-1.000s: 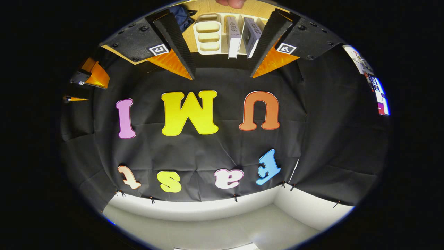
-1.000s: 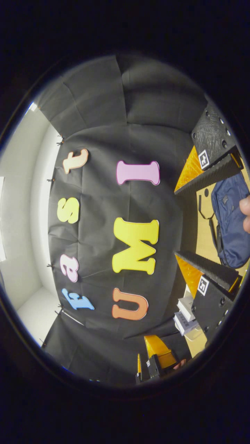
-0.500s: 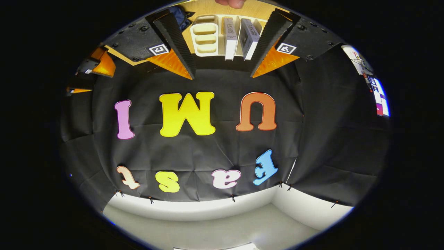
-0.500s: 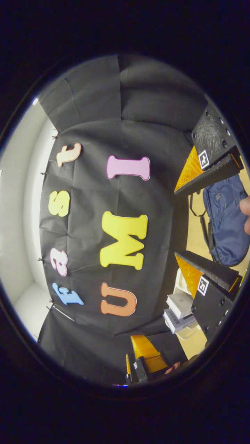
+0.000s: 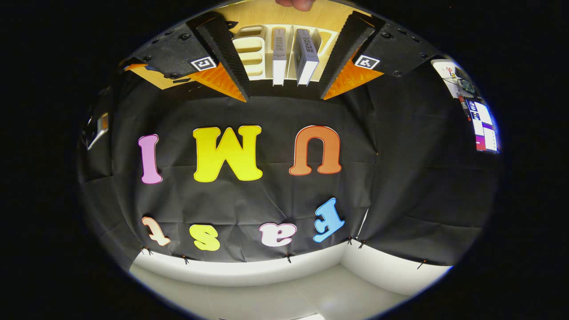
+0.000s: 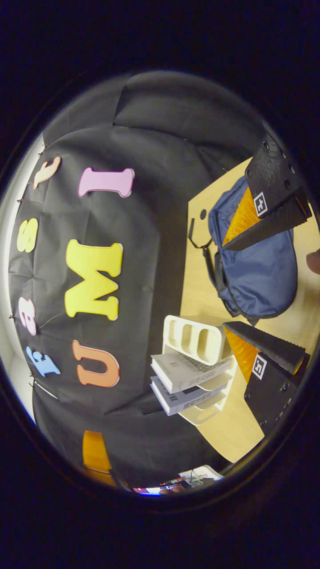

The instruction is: Open the schoolbag, grab two books from the bookshelf and put them into the schoolbag.

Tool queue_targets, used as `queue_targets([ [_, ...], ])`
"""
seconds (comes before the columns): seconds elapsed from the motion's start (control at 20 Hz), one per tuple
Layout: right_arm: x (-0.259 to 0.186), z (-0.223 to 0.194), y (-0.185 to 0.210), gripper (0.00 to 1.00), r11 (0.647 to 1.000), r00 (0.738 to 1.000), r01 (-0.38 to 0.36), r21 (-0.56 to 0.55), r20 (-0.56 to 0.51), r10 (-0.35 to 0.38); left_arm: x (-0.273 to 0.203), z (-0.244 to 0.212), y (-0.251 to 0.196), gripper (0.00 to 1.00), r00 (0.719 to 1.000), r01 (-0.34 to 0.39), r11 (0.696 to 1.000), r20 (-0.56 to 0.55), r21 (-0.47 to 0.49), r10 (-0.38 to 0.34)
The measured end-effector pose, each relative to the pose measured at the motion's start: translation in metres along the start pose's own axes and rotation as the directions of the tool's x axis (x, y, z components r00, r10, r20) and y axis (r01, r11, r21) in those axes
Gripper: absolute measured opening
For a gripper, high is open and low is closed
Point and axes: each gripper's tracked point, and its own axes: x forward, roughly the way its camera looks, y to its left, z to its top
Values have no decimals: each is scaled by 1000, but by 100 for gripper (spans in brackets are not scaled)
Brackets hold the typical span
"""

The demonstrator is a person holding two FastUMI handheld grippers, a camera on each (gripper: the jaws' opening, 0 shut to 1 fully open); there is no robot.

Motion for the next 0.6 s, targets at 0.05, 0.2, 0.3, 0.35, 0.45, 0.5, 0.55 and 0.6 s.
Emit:
queue_targets([
  [0.05,8,-12,4,98,1000,999,8,-6,-33,-9,-1,-1,5,96,1000,-9,1000,-1,2,9],
  [0.2,28,-48,15,96,999,990,21,-25,-139,-24,-5,-10,14,96,999,-29,1000,-18,7,29],
  [0.3,40,-72,21,96,999,977,28,-35,-209,-35,-9,-14,19,96,999,-37,999,-27,9,38],
  [0.35,46,-85,24,96,999,967,34,-34,-252,-42,-11,-16,22,96,999,-41,999,-35,9,42],
  [0.45,59,-110,32,96,998,948,46,-39,-313,-56,-13,-19,27,96,998,-49,999,-42,6,49],
  [0.5,65,-122,30,96,997,940,58,-57,-335,-74,-14,-19,29,96,998,-54,999,-45,5,54],
  [0.55,70,-132,30,96,996,929,62,-68,-360,-82,-13,-22,31,96,997,-59,998,-52,6,59],
  [0.6,75,-142,31,96,994,919,74,-80,-383,-99,-14,-23,34,96,996,-65,998,-58,4,65],
])
